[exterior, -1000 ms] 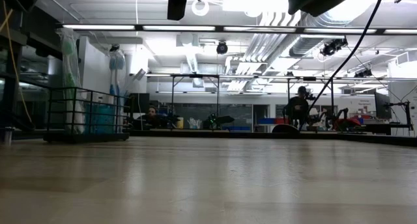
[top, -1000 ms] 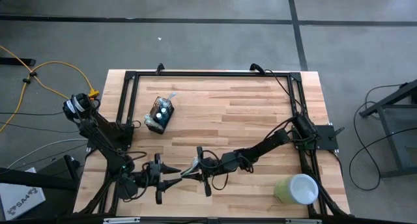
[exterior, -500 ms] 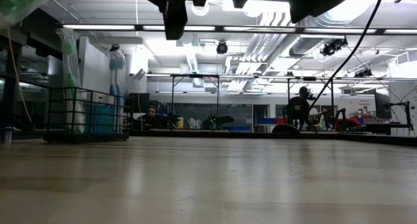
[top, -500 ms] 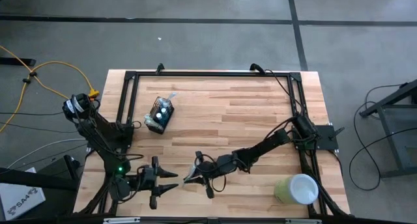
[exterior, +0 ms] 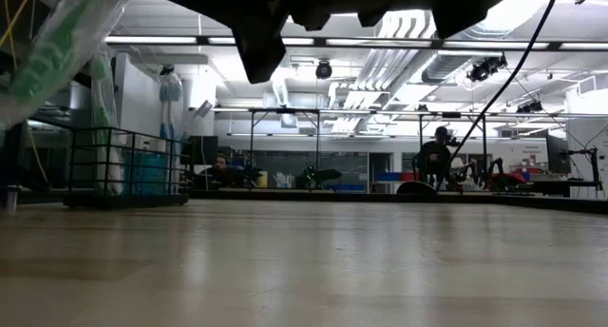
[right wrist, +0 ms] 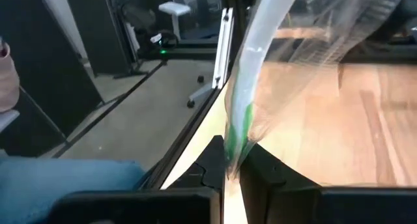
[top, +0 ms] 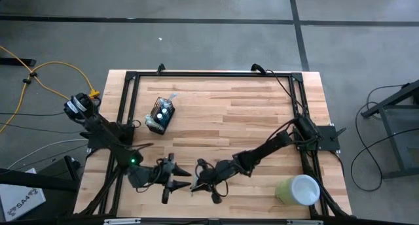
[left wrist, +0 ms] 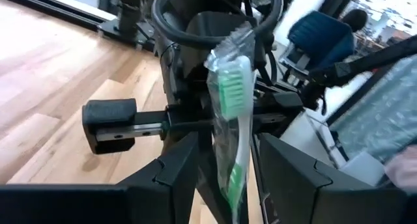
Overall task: Pick & Place toothbrushing station
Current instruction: Put the green toothbrush into the black wire organizer
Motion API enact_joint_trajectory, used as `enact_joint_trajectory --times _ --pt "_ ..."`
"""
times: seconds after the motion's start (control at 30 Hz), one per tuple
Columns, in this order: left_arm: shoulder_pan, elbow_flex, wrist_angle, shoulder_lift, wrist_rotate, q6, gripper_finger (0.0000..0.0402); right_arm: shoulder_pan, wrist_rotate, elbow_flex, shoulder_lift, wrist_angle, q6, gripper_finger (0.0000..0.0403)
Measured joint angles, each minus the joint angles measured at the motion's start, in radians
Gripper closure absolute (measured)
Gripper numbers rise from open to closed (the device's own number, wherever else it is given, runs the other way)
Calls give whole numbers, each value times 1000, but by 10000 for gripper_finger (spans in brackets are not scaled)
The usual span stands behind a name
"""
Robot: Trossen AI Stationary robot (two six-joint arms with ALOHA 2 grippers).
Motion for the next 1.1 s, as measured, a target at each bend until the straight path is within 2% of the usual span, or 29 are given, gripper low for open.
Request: enact_joint_trajectory --times 0.3,0.6,1.1 --pt "89 0 -49 0 199 -69 243 22 -6 0 0 -68 0 388" --pt "134 0 -62 0 307 -68 243 18 -6 0 0 -68 0 388" --pt "161 0 -61 0 347 -14 243 -19 -24 0 0 -67 26 388"
